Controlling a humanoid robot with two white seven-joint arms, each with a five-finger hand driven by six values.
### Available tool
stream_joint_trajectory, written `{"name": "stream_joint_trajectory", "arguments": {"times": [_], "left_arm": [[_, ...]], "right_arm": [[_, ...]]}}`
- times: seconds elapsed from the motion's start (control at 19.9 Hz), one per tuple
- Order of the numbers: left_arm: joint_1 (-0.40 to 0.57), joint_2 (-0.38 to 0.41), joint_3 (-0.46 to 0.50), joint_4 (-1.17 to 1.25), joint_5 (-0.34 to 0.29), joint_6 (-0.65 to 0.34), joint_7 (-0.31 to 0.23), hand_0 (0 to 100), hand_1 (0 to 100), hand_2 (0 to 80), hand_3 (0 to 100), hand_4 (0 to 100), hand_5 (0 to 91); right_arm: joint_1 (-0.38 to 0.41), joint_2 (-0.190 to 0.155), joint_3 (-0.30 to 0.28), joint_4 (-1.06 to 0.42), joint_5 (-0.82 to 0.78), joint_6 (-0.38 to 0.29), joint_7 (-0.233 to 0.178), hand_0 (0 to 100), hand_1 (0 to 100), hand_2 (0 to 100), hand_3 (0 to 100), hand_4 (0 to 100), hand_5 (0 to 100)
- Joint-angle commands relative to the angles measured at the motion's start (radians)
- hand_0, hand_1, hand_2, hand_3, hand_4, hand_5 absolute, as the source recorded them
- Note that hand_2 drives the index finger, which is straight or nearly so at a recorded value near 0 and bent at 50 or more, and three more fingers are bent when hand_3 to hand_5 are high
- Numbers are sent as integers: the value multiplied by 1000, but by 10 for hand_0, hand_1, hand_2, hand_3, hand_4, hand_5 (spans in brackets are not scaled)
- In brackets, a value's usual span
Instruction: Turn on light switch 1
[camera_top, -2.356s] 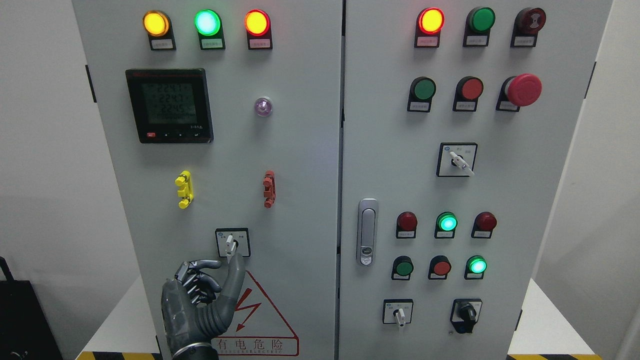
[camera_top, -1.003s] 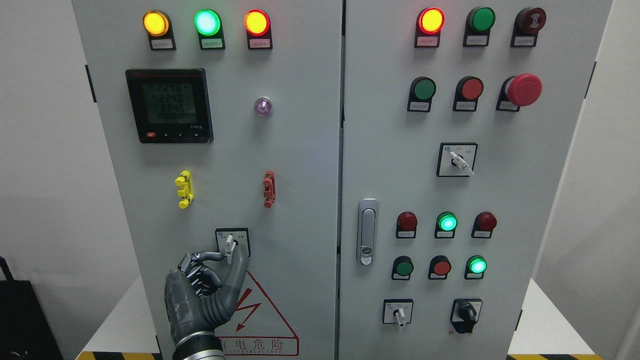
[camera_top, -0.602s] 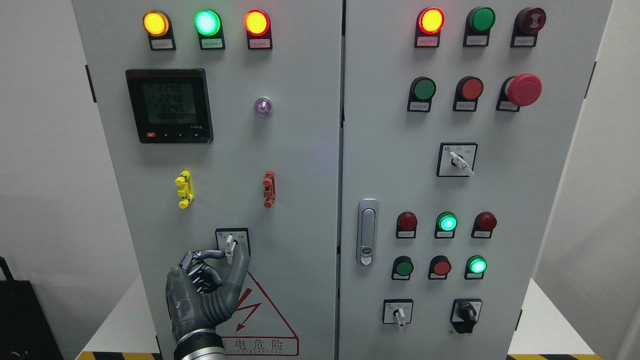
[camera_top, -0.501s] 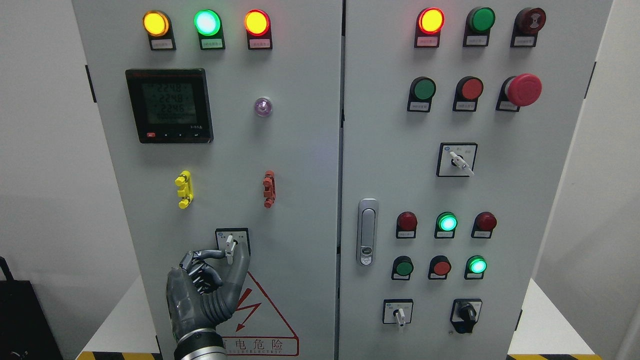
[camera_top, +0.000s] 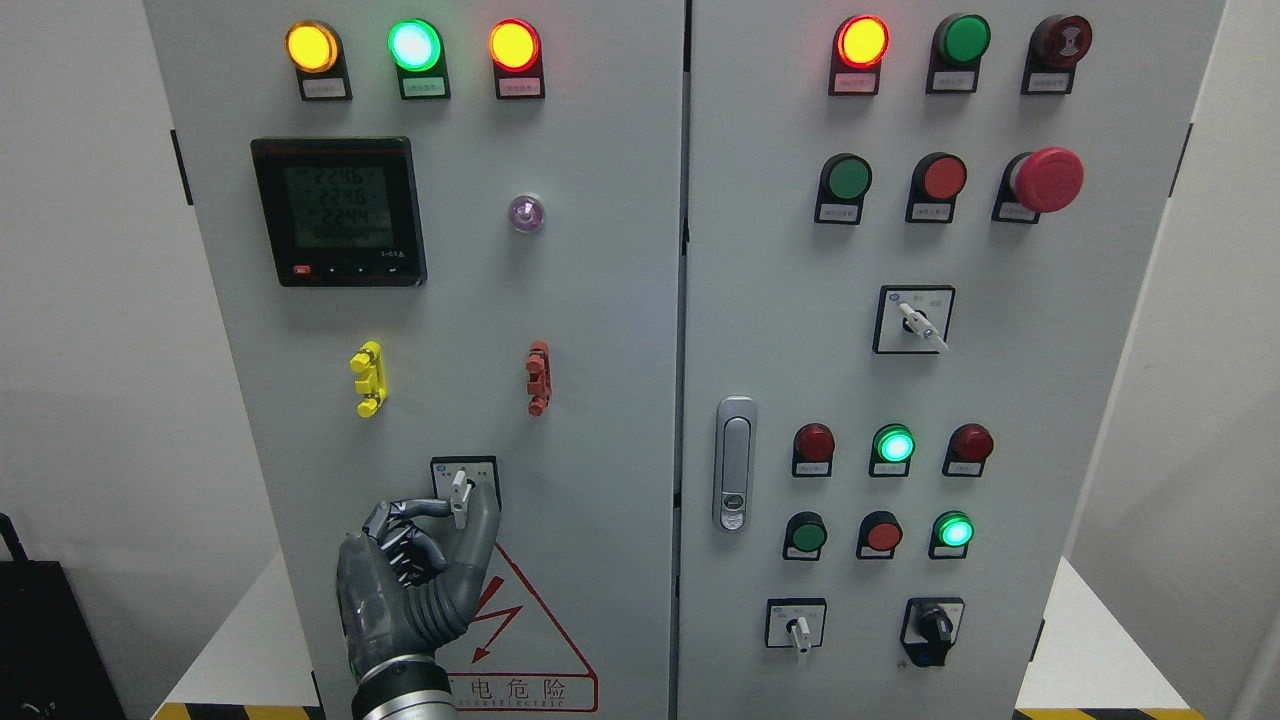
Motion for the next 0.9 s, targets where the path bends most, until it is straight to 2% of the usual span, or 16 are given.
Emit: {"name": "stream_joint_trajectory", "arguments": {"times": [0.0,0.45,0.85], "left_arm": [[-8,-2,0,8,2,0,0,46,509,554,998,980,861],[-16,-3,-2,14,4,0,0,56,520,554,1000,979,862],[-11,-2,-9,12,4,0,0,135,506,562,1000,984,863]], "right_arm": [[0,0,0,0,0,0,2,0,0,0,0,0,0],[0,0,0,0,0,0,3,0,0,0,0,0,0],[0,0,0,0,0,0,2,0,0,0,0,0,0]]}}
